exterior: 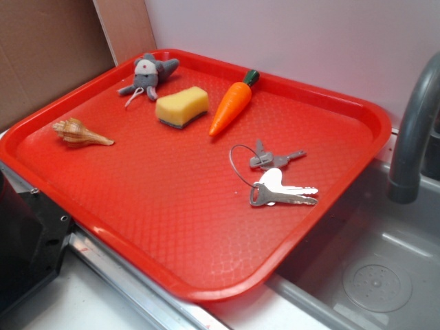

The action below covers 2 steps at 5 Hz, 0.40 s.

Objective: Grab the gray animal.

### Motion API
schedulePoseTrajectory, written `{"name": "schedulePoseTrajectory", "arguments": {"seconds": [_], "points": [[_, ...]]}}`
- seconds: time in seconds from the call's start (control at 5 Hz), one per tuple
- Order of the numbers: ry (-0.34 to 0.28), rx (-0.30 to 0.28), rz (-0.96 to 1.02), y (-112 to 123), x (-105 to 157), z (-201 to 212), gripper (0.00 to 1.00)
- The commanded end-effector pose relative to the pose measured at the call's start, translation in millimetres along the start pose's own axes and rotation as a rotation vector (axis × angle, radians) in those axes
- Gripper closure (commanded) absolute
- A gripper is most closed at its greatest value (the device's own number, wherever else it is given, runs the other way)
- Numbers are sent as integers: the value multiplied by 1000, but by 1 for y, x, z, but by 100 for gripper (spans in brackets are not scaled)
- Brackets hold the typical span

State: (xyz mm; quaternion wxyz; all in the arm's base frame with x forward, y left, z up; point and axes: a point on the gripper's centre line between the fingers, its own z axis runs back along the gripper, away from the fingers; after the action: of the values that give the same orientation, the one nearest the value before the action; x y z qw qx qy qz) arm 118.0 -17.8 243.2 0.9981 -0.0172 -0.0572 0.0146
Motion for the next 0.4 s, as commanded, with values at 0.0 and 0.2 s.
{"name": "schedulePoseTrajectory", "arguments": {"seconds": [0.0, 0.2], "points": [[0, 0, 0, 0, 0, 0, 0], [32, 190, 134, 35, 32, -53, 0]]}}
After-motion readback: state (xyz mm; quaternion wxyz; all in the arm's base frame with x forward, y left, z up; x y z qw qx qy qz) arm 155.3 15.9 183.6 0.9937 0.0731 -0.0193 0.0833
